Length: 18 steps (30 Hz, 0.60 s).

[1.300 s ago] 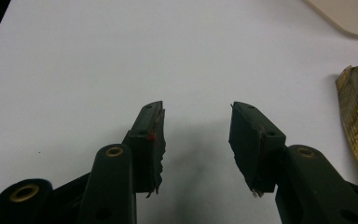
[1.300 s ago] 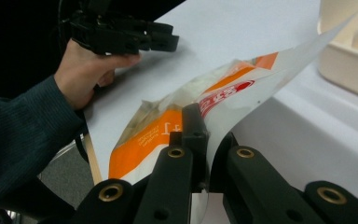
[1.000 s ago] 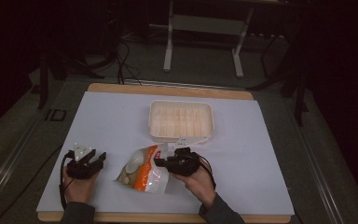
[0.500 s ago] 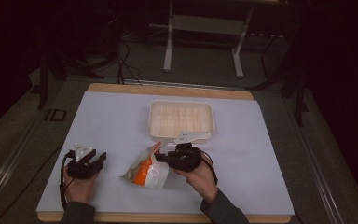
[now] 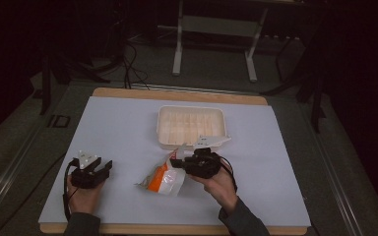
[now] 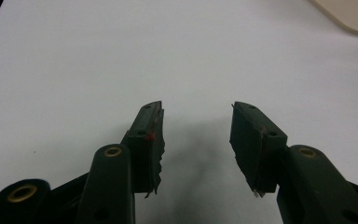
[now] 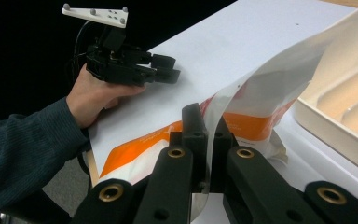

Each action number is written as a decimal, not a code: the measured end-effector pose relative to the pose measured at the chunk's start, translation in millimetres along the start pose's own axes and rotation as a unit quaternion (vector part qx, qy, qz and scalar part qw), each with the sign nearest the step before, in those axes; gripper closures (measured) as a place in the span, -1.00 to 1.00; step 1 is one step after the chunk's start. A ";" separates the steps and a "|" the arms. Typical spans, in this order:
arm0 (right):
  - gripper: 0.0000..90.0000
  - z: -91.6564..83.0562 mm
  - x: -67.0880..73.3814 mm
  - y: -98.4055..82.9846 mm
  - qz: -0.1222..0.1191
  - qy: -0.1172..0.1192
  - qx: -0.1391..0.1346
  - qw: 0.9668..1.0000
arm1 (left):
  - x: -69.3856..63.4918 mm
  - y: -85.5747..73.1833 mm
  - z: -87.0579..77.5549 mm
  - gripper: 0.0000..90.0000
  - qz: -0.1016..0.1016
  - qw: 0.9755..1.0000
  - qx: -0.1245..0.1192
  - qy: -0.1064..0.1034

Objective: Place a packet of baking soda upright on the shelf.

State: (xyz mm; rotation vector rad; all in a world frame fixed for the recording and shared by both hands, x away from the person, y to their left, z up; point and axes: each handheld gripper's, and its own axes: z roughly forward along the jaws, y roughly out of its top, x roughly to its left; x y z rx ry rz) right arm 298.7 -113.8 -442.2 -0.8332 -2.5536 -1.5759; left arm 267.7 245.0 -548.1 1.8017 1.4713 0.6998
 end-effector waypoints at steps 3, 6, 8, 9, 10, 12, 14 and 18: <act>1.00 -4.2 -1.9 -1.1 0.003 -0.001 -0.001 1.000 | 0.3 -0.1 0.1 0.19 -0.001 1.000 0.000 0.000; 1.00 -7.0 -3.3 -1.6 0.003 -0.001 0.000 1.000 | 0.2 -0.1 0.1 0.19 -0.001 1.000 -0.001 0.001; 1.00 -10.1 -5.2 -2.4 0.003 -0.003 0.002 1.000 | 0.1 -0.1 -0.2 0.19 -0.001 1.000 0.000 0.001; 1.00 -13.1 -7.4 -3.4 0.004 -0.004 0.003 1.000 | 0.2 -0.1 -0.2 0.19 -0.001 1.000 0.000 0.000; 1.00 -13.1 -7.4 -3.4 0.004 -0.004 0.003 1.000 | 0.0 -0.1 0.0 0.19 -0.001 1.000 0.000 0.000; 1.00 -14.1 -8.0 -3.9 0.004 -0.005 0.003 1.000 | 0.2 -0.1 -0.1 0.19 0.000 1.000 0.001 0.001; 1.00 -19.3 -10.6 -5.6 0.007 -0.008 0.004 1.000 | -0.1 -0.1 0.1 0.19 -0.001 1.000 0.000 0.002; 1.00 -23.0 -13.0 -6.6 0.008 -0.008 0.006 1.000 | -0.2 -0.1 0.0 0.19 -0.001 1.000 0.000 0.002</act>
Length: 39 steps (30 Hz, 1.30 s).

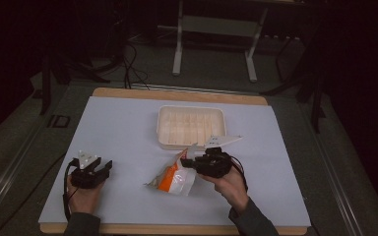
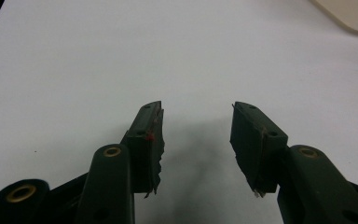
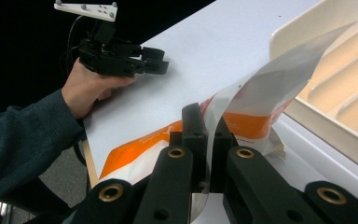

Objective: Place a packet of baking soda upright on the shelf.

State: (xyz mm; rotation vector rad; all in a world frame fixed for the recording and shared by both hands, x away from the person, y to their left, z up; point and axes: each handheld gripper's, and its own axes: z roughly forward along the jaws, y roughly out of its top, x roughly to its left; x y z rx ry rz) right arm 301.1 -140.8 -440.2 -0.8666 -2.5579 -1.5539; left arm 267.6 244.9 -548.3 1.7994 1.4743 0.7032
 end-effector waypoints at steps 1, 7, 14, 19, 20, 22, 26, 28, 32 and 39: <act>1.00 -1.9 -1.0 -0.3 0.002 0.000 0.001 1.000 | 0.1 0.0 0.0 0.19 0.000 1.000 0.000 0.000; 1.00 -9.7 -3.9 -1.3 0.002 -0.006 0.005 1.000 | -0.1 -0.1 0.1 0.19 -0.001 1.000 0.000 0.000; 1.00 -18.2 -7.8 -2.4 0.006 -0.010 0.003 1.000 | 0.5 -0.6 0.8 0.19 0.000 1.000 0.001 0.001; 1.00 -25.8 -9.8 -2.0 0.005 -0.016 0.002 1.000 | 0.3 -0.9 1.6 0.19 -0.002 1.000 0.001 0.001; 1.00 -25.8 -9.8 -2.0 0.005 -0.016 0.002 1.000 | 0.3 -1.0 1.8 0.19 -0.001 1.000 0.000 0.001; 1.00 -29.3 -10.7 -1.8 0.002 -0.020 0.002 1.000 | 0.0 -1.0 2.0 0.19 -0.001 1.000 0.002 0.001; 1.00 -33.0 -11.3 -1.3 0.002 -0.024 0.002 1.000 | -0.4 -1.0 2.3 0.19 0.002 1.000 0.003 0.002; 1.00 -36.7 -11.8 -0.1 0.000 -0.026 0.002 1.000 | -0.4 -1.1 2.2 0.19 0.003 1.000 0.003 0.002; 1.00 -42.0 -12.6 1.8 -0.003 -0.032 0.004 0.999 | -0.4 -1.1 2.3 0.19 0.005 1.000 0.004 0.003; 1.00 -51.8 -15.4 3.4 -0.006 -0.041 0.002 0.999 | -1.3 -1.1 2.6 0.19 0.006 1.000 0.005 0.004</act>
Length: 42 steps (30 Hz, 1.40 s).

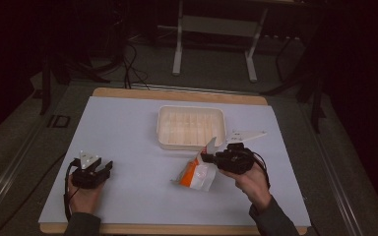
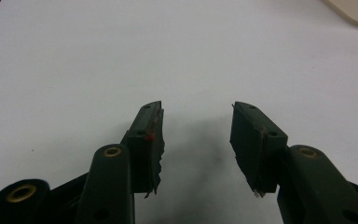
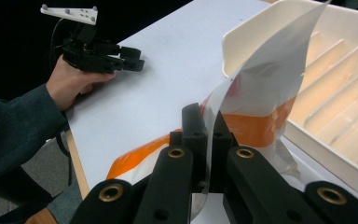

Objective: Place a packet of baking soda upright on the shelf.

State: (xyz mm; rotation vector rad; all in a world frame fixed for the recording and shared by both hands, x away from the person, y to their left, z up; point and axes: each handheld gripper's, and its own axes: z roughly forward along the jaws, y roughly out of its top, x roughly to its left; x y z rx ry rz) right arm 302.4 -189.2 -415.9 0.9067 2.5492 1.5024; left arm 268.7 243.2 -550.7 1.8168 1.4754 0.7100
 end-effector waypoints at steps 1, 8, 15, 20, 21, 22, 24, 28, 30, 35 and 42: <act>1.00 -1.6 -0.5 0.3 0.000 -0.001 0.000 1.000 | 0.0 0.0 0.1 0.19 0.000 1.000 0.000 0.000; 1.00 -10.2 -2.0 3.9 -0.007 -0.007 0.002 1.000 | 0.1 0.0 0.0 0.19 0.000 1.000 0.000 -0.001; 1.00 -22.3 -4.3 9.2 -0.013 -0.016 0.003 1.000 | -0.7 0.1 0.0 0.19 0.000 1.000 0.000 -0.002; 1.00 -30.0 -6.6 12.1 -0.020 -0.024 0.006 0.999 | -0.7 0.1 0.2 0.19 0.001 1.000 0.000 -0.003; 1.00 -31.2 -7.1 12.6 -0.021 -0.025 0.007 0.999 | -1.0 0.2 0.3 0.19 0.001 1.000 0.000 -0.002; 1.00 -34.9 -8.3 14.1 -0.026 -0.028 0.008 0.999 | -1.1 0.2 0.3 0.19 0.001 1.000 0.000 -0.002; 1.00 -36.5 -8.7 14.9 -0.026 -0.028 0.007 0.999 | -1.1 0.2 0.3 0.19 0.001 1.000 0.001 -0.002; 1.00 -43.0 -11.4 19.3 -0.031 -0.030 0.004 0.999 | -1.3 0.1 0.5 0.19 0.001 1.000 0.000 -0.002; 1.00 -46.4 -12.1 22.5 -0.035 -0.033 0.003 0.999 | -1.0 0.2 0.4 0.19 0.003 1.000 0.001 -0.002; 1.00 -55.9 -14.1 32.9 -0.045 -0.044 0.000 0.998 | -1.2 0.2 0.3 0.19 0.004 1.000 0.001 -0.002; 1.00 -64.1 -19.8 48.5 -0.054 -0.059 0.001 0.997 | -1.4 0.3 0.5 0.19 0.004 1.000 0.002 -0.002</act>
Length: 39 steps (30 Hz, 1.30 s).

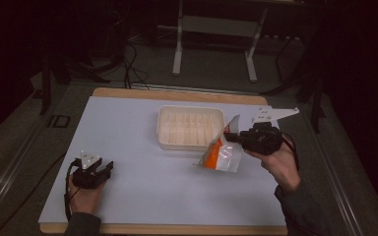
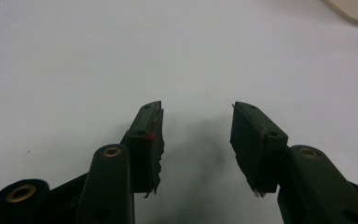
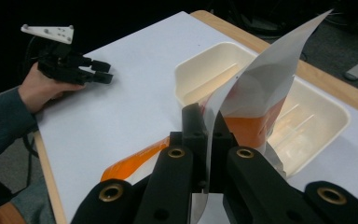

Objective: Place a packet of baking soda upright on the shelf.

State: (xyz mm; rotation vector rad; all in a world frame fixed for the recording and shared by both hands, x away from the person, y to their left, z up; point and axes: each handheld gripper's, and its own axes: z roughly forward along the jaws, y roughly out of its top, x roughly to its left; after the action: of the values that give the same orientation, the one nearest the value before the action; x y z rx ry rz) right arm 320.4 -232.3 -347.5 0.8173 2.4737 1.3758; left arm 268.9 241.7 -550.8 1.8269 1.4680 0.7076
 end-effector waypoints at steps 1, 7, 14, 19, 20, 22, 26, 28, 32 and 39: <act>1.00 -0.3 -1.4 2.7 -0.003 -0.002 0.002 1.000 | 0.0 0.0 0.0 0.19 0.000 1.000 0.000 0.000; 1.00 1.7 -9.1 14.7 -0.012 -0.010 0.007 1.000 | 0.0 0.0 0.0 0.19 0.001 1.000 0.000 0.000; 1.00 8.1 -16.4 25.6 -0.024 -0.019 0.021 0.999 | 0.1 0.1 0.1 0.19 0.001 1.000 0.000 -0.001; 1.00 12.2 -23.6 34.4 -0.036 -0.030 0.041 0.998 | 0.1 0.1 0.2 0.19 0.001 1.000 0.001 -0.002; 1.00 13.0 -25.4 36.4 -0.035 -0.033 0.045 0.998 | 0.1 0.1 0.2 0.19 0.001 1.000 0.001 -0.002; 1.00 14.1 -27.8 38.8 -0.036 -0.038 0.050 0.997 | 0.0 0.1 0.2 0.19 0.002 1.000 0.001 -0.002; 1.00 17.6 -31.7 44.1 -0.047 -0.056 0.072 0.995 | 0.0 0.1 0.3 0.19 0.002 1.000 0.002 -0.002; 1.00 19.2 -33.3 46.5 -0.049 -0.063 0.083 0.993 | -0.2 0.2 0.3 0.19 0.003 1.000 0.002 -0.001; 1.00 23.1 -36.0 50.8 -0.052 -0.076 0.097 0.991 | -0.4 0.2 0.4 0.19 0.003 1.000 0.002 -0.001; 1.00 30.3 -40.7 55.1 -0.054 -0.103 0.107 0.987 | -0.5 0.2 0.5 0.19 0.003 1.000 0.002 -0.002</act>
State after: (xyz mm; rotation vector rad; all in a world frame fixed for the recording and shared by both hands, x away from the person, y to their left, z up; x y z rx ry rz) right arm 387.3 -210.0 -322.3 0.8082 2.4882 0.9506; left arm 269.3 241.1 -551.0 1.8359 1.4629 0.7049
